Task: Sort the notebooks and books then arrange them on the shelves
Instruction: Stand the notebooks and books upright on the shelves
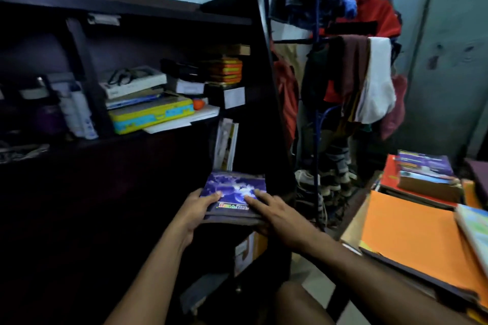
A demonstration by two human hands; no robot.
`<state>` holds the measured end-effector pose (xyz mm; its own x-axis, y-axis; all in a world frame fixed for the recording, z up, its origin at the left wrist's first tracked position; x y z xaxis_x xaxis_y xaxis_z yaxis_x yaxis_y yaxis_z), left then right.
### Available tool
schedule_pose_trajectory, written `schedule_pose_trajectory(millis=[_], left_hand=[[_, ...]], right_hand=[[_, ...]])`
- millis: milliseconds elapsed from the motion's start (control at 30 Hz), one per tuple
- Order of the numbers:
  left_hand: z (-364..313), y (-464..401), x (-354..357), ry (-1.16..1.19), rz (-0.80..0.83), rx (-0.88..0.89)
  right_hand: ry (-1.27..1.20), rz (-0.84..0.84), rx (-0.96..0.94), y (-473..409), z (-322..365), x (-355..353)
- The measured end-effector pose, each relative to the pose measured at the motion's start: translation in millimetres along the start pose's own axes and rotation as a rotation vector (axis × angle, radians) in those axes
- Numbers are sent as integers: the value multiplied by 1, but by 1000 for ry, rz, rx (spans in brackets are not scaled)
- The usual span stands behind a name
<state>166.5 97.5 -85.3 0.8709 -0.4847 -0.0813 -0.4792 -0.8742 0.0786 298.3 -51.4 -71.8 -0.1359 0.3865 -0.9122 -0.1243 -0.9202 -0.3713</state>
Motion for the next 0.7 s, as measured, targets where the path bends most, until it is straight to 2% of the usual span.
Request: schedule_pose_trajectory(millis=[133,200,333,500,600,700], left_hand=[[41,-36,-51,-142,-79,73],[48,-41,-59,-151,-123,138],[46,-44,-72,-95,-239,205],[47,-41,-82,-19,-277,219],[44,-38,-86,-25,-322,246],[43,-36,-89,13,-368,219]], right_hand=[[-15,224,-77,-33,18,60],[36,246,-127,-39,20,64],[57,219,-198,-50,23,63],[27,-8,-171,-56,18,56],[-116,-21,-126,-65,25,43],[-176,-10,-216,-72,46,31]])
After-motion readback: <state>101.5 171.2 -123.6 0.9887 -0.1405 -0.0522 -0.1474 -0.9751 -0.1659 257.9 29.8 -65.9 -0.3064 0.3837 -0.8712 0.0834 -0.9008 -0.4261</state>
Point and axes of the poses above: each hand's wrist, its own y-axis away from the middle knuckle, its own x-axis out of the palm, z = x × y, the point moved 8 cm from there along -y, towards the middle knuckle, and after that the axes turned 8 degrees about -z, right-handed, at the moved point
